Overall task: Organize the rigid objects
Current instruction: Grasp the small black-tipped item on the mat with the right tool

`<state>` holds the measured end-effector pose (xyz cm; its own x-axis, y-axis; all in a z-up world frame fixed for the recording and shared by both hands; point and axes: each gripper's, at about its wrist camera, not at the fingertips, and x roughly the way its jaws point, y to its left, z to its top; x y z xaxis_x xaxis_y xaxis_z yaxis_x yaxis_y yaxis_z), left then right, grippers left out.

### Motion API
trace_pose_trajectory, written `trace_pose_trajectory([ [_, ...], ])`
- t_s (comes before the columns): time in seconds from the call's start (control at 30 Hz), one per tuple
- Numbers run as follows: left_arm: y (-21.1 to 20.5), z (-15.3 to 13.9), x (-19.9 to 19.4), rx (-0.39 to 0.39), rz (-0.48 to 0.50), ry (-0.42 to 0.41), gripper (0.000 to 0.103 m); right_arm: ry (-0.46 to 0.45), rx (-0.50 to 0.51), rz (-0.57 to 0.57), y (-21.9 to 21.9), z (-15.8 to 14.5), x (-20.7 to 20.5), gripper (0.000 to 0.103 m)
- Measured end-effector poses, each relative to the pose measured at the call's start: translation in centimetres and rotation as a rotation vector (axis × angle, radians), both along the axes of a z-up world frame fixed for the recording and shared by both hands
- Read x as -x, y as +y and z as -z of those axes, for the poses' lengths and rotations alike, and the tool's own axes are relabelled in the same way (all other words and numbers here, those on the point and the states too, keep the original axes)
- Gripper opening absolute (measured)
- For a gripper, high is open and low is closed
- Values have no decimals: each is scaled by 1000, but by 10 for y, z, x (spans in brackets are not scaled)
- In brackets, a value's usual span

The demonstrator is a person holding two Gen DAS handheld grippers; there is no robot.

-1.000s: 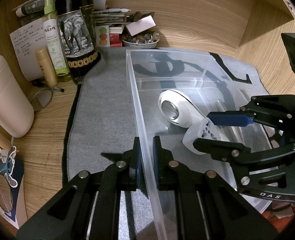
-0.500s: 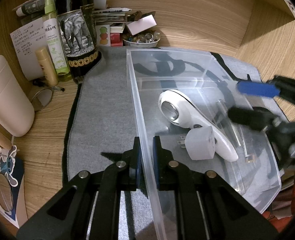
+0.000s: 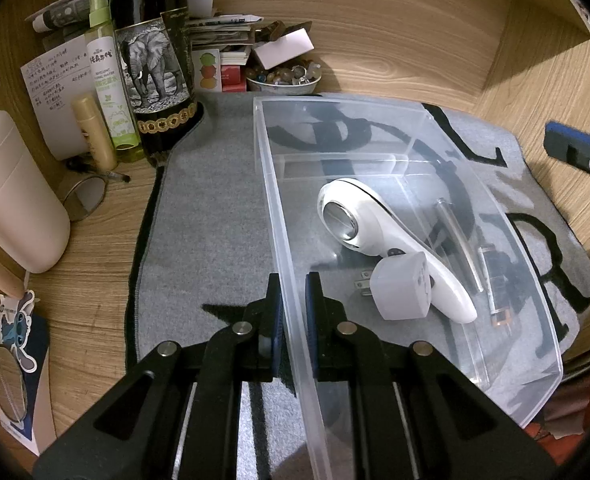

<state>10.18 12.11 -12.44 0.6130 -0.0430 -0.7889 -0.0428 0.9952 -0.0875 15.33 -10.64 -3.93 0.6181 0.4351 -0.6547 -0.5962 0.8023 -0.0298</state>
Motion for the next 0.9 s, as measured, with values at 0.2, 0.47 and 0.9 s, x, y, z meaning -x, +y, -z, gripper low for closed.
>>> trace_pose_trajectory([
  [0.2, 1, 0, 0, -2, -3, 3, 10, 77, 35, 40, -19, 31, 1, 53],
  [0.47, 0, 1, 0, -11, -11, 9, 10, 207, 101, 66, -36, 84, 2, 53],
  [0.9, -4, -1, 0, -22, -23, 14, 10, 288, 85, 54, -51, 108, 6, 28],
])
